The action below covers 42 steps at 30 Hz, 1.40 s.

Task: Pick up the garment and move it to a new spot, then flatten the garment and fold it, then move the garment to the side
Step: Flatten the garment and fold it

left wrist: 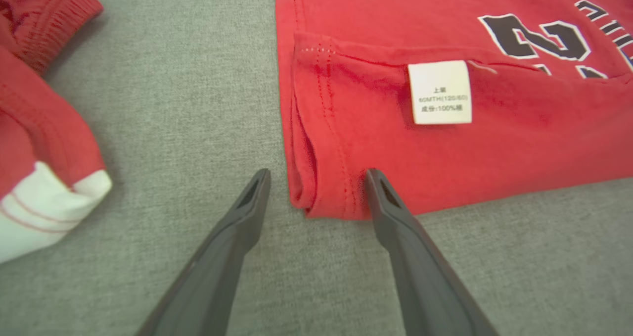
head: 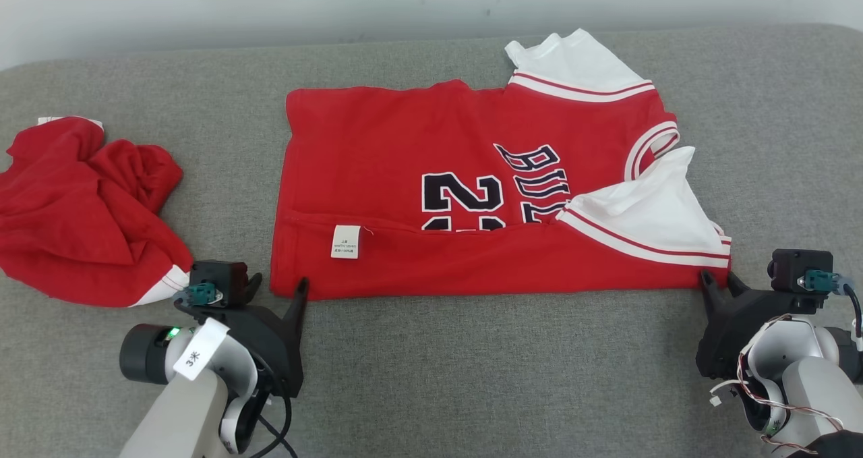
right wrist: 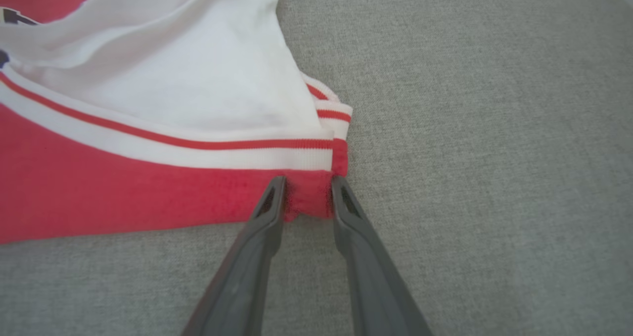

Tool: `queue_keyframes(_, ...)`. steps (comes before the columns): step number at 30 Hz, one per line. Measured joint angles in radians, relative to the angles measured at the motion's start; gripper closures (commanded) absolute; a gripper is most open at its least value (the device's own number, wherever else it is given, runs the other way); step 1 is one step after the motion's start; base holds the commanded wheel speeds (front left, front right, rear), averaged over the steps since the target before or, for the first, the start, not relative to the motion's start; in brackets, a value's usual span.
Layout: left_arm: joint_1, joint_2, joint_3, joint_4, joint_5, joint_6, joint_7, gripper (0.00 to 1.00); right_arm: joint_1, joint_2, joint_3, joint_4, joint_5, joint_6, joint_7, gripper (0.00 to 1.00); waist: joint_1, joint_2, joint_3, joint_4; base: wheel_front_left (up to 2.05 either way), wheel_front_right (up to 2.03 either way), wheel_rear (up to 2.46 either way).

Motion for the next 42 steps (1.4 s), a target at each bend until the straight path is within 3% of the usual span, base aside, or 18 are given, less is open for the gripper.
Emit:
queue_keyframes(2,0.000,0.005,0.003,0.000,0.000,0.001,-0.003,0.05,0.000,0.000,-0.001,0.003,0.001,0.000,0.000,0.59,0.0001,0.0001,0.000,0.001,0.00,0.00,0.00)
queue_keyframes(4,0.000,0.007,0.005,0.000,0.000,0.002,-0.003,0.25,0.000,0.000,-0.002,0.007,0.001,0.000,0.000,0.64,0.0002,0.0000,-0.001,0.002,0.00,0.00,0.00)
queue_keyframes(5,0.000,0.007,0.005,0.000,0.000,0.002,-0.004,0.54,0.000,-0.001,-0.006,0.008,0.002,0.000,0.000,0.66,0.0002,0.0000,-0.002,0.004,0.00,0.00,0.00)
queue_keyframes(7,0.001,0.005,0.005,0.001,-0.006,0.001,-0.004,1.00,0.000,-0.002,-0.008,0.012,0.009,0.002,0.000,0.73,0.0001,0.0000,-0.004,0.008,0.00,0.00,0.00)
queue_keyframes(11,0.005,0.004,0.003,0.005,-0.008,0.000,-0.004,1.00,0.000,-0.002,-0.007,0.020,0.009,0.003,0.000,0.87,0.0001,0.0000,-0.008,0.012,0.00,0.00,0.00)
queue_keyframes(12,0.006,0.003,0.003,0.006,-0.009,-0.001,-0.004,1.00,0.000,-0.002,-0.007,0.021,0.009,0.004,0.000,0.98,0.0001,0.0000,-0.008,0.013,0.00,0.00,0.00)
queue_keyframes(13,0.006,0.002,0.003,0.006,-0.009,-0.001,-0.004,1.00,0.000,-0.002,-0.007,0.022,0.009,0.004,0.000,1.00,0.0002,0.0000,-0.009,0.013,0.00,0.00,0.00)
queue_keyframes(23,0.026,-0.002,0.011,0.011,-0.041,-0.015,-0.012,1.00,0.001,-0.004,-0.012,0.026,0.019,0.009,-0.004,1.00,0.0001,0.0001,-0.022,0.013,0.00,0.00,0.00)
queue_keyframes(30,0.059,-0.023,0.044,0.001,-0.088,-0.027,-0.040,1.00,0.049,-0.003,-0.043,-0.003,0.077,0.046,-0.018,1.00,0.0001,0.0000,-0.046,0.015,0.00,0.00,0.00)
queue_keyframes(42,0.200,0.005,0.079,-0.082,-0.141,-0.046,-0.084,1.00,0.188,0.000,-0.076,-0.123,0.140,0.074,-0.011,1.00,0.0000,0.0001,-0.089,0.001,0.00,0.00,0.00)
